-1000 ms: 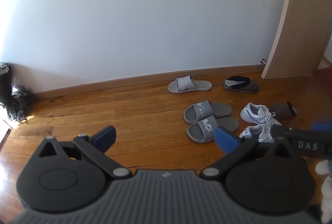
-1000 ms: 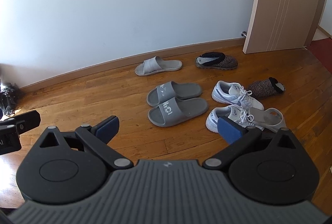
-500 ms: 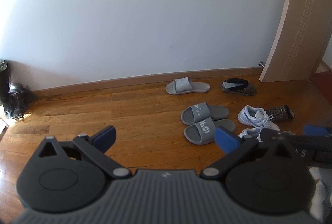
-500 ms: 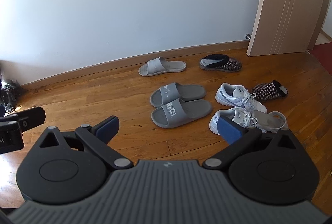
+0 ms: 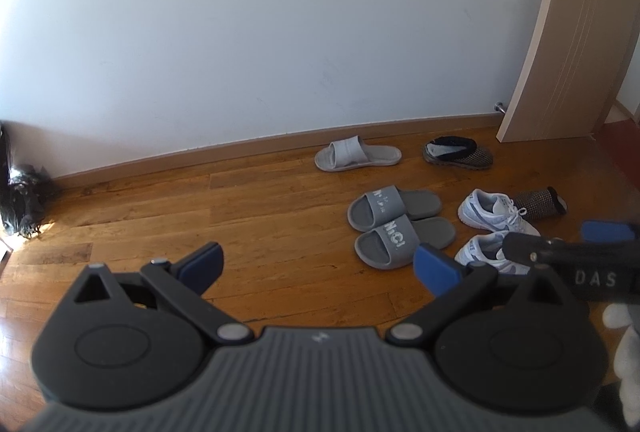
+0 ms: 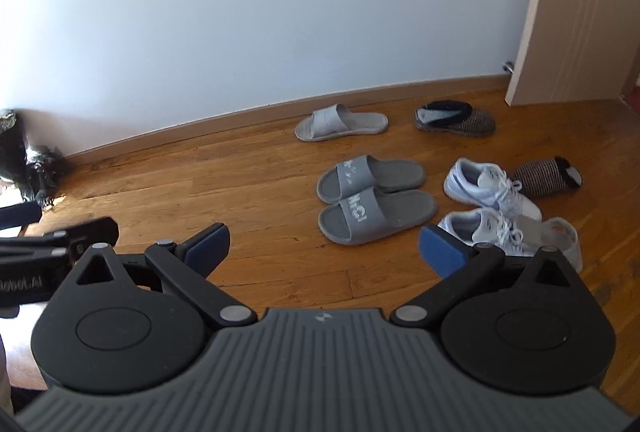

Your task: Organize scattered shoes

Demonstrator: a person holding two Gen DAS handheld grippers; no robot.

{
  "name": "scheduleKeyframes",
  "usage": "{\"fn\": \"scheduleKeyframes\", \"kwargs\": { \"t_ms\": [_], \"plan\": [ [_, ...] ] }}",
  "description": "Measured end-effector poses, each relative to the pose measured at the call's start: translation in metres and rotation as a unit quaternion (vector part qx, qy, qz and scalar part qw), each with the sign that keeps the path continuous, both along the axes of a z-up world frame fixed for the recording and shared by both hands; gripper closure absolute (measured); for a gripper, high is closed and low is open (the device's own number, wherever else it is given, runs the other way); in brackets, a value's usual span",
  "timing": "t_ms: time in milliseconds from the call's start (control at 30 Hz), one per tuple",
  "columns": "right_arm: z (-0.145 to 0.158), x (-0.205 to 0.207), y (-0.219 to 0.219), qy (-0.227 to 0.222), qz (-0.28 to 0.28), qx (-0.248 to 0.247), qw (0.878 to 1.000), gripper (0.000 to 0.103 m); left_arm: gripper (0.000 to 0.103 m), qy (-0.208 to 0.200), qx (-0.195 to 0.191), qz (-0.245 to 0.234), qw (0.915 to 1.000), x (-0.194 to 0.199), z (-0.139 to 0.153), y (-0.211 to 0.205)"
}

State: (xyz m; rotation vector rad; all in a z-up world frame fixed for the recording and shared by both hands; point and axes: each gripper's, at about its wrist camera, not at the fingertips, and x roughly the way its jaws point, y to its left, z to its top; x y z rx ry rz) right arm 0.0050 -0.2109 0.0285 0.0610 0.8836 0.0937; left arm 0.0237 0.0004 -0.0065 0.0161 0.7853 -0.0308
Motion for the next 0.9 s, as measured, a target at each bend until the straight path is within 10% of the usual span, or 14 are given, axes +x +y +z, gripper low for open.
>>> {"fn": "scheduleKeyframes", "kwargs": {
  "t_ms": [267, 600, 733, 900],
  "plan": [
    [0.002, 0.011, -0.037, -0.050, -0.042, -0.075, 0.995, 0.001, 0.000, -0.027, 0.008, 0.004, 0.9996, 0.014, 0.001, -0.014],
    [0.008, -0.026, -0.036, -0.044, -0.023, 0.001, 0.999, 0.001, 0.000, -0.013, 0.053, -0.078, 0.9955, -0.048, 0.012, -0.025],
    [0.015, -0.020, -0.026, -0.051, 0.002, 0.012, 0.999, 0.001, 0.000, -0.026, 0.104, -0.057, 0.9926, -0.063, 0.020, -0.028],
    [0.022, -0.015, -0.033, -0.045, 0.005, 0.042, 0.998, 0.001, 0.000, -0.040, 0.072, -0.004, 0.9966, -0.051, 0.027, -0.017]
  ]
}}
